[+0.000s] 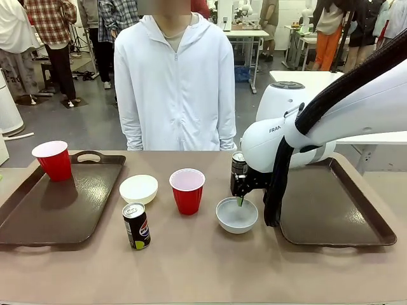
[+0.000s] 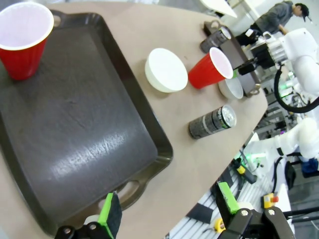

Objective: Prepare tableware on both trays.
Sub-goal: Pick up a Picnic Bowl from the table and place it on a Handle tray.

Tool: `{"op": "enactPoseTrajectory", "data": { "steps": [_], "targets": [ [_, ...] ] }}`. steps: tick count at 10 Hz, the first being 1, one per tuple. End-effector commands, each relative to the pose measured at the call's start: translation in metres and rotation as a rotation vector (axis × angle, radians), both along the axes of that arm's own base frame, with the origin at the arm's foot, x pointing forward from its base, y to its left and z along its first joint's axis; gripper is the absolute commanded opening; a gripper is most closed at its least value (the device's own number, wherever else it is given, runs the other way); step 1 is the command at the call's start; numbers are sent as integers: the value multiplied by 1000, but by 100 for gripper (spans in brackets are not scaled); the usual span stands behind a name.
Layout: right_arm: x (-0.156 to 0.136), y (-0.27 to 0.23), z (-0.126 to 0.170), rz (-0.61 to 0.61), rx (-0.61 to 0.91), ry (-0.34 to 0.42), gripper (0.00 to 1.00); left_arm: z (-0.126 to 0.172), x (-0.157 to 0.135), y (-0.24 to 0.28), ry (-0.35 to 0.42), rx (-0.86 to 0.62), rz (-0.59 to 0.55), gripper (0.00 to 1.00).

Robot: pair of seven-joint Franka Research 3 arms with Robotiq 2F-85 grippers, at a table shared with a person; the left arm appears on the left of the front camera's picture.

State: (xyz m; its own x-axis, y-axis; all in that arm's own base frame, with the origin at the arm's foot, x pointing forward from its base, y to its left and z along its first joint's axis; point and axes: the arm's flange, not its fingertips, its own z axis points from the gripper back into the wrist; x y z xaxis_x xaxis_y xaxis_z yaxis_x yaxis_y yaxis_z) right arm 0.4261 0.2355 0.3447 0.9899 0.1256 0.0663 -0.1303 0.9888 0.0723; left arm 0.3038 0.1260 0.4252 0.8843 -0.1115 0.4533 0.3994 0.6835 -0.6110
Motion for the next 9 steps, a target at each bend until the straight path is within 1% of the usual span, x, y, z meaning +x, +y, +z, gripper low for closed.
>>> {"op": "enactPoseTrajectory", "data": {
  "steps": [1, 2, 3, 4, 5, 9],
  "targets": [
    [5, 1, 2, 0, 7, 38, 0, 0, 0, 1, -1, -9, 1, 100],
    [7, 0, 0, -7, 17, 58, 0, 0, 0, 1, -1, -9, 1, 100],
    [9, -2, -2, -32, 20, 65, 15, 0, 0, 1, -1, -9, 1, 100],
    [9, -4, -3, -40, 28, 79, 5, 0, 0, 1, -1, -9, 1, 100],
    [10, -5, -2, -42, 33, 80, 0, 0, 0, 1, -1, -9, 1, 100],
    [9, -9, -1, -52, 44, 79, 0, 0, 0, 1, -1, -9, 1, 100]
  ]
}}
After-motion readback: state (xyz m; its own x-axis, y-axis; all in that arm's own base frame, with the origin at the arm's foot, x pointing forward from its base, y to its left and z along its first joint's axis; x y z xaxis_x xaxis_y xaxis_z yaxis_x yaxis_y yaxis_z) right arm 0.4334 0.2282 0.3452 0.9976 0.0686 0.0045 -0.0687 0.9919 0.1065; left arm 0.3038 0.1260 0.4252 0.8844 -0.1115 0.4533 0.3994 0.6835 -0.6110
